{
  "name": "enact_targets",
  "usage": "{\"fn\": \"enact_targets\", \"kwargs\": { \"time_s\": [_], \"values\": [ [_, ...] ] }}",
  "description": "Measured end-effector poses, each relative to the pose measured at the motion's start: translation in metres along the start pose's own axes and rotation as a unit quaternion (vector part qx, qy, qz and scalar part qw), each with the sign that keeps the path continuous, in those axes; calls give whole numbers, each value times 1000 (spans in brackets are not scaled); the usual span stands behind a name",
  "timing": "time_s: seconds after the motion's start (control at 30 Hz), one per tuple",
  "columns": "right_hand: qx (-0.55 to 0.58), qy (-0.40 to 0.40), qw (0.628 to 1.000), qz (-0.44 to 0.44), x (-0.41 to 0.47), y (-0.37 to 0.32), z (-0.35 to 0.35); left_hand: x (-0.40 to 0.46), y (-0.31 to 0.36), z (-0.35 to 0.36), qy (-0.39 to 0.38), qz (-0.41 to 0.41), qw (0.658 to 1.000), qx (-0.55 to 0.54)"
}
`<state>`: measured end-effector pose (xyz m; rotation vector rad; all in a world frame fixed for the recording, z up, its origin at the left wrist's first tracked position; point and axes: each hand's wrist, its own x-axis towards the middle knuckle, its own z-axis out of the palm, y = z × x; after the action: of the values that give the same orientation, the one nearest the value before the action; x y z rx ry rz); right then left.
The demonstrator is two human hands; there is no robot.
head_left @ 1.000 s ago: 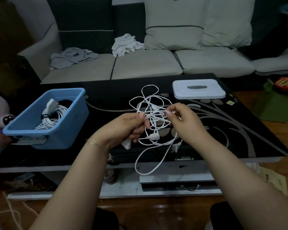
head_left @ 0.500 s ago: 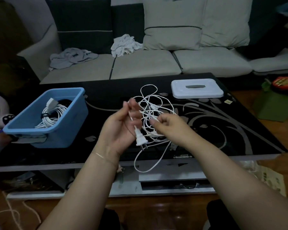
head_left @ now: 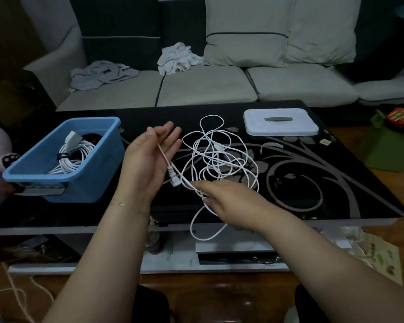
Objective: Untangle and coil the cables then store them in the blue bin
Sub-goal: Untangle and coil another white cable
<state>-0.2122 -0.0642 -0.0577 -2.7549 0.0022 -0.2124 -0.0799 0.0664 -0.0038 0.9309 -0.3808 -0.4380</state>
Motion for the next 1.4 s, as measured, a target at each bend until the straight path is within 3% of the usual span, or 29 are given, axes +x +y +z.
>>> {"fn": "enact_targets", "kwargs": {
  "time_s": [0.1, 0.2, 0.33, 0.4, 0.5, 0.57, 0.63, 0.73, 0.83, 0.9, 0.97, 1.04, 1.1, 1.27, 1.4],
  "values": [
    [-9, 37, 998, -47, -2, -5, -3, -3, -8, 0, 1, 42, 981, 187],
    [32, 73, 995, -64, -6, -11, -10, -10, -14, 6, -47, 65, 935, 345],
    [136, 87, 987, 20, -10, -13, -22, -17, -23, 10, -148, 119, 814, 548],
    [200, 99, 973, 57, -10, -10, -26, -18, -25, 9, -177, 98, 795, 572],
    [333, 94, 935, 80, -7, 1, -35, -22, -25, 12, -210, 12, 830, 517],
    [353, 90, 928, 75, -6, 6, -40, -27, -23, 17, -237, -27, 847, 476],
    [328, 101, 936, 76, -6, 7, -41, -28, -20, 19, -266, -48, 850, 453],
    [245, 130, 956, 99, -7, 10, -42, -30, -15, 15, -323, -51, 824, 462],
    [156, 119, 972, 128, -9, 14, -46, -31, -16, 14, -307, -38, 805, 505],
    [108, 107, 980, 130, -10, 16, -48, -31, -19, 15, -268, 7, 755, 598],
    [84, 97, 984, 122, -11, 15, -50, -27, -19, 13, -227, 55, 667, 707],
    [64, 95, 988, 108, -11, 13, -50, -24, -16, 10, -212, 44, 641, 737],
    [44, 114, 989, 84, -11, 13, -49, -24, -14, 8, -248, 2, 658, 711],
    [58, 197, 975, 83, -13, 14, -44, -30, -7, 6, -349, -131, 823, 429],
    [76, 193, 976, 73, -13, 8, -36, -33, -11, 9, -357, -158, 897, 206]
  ]
}}
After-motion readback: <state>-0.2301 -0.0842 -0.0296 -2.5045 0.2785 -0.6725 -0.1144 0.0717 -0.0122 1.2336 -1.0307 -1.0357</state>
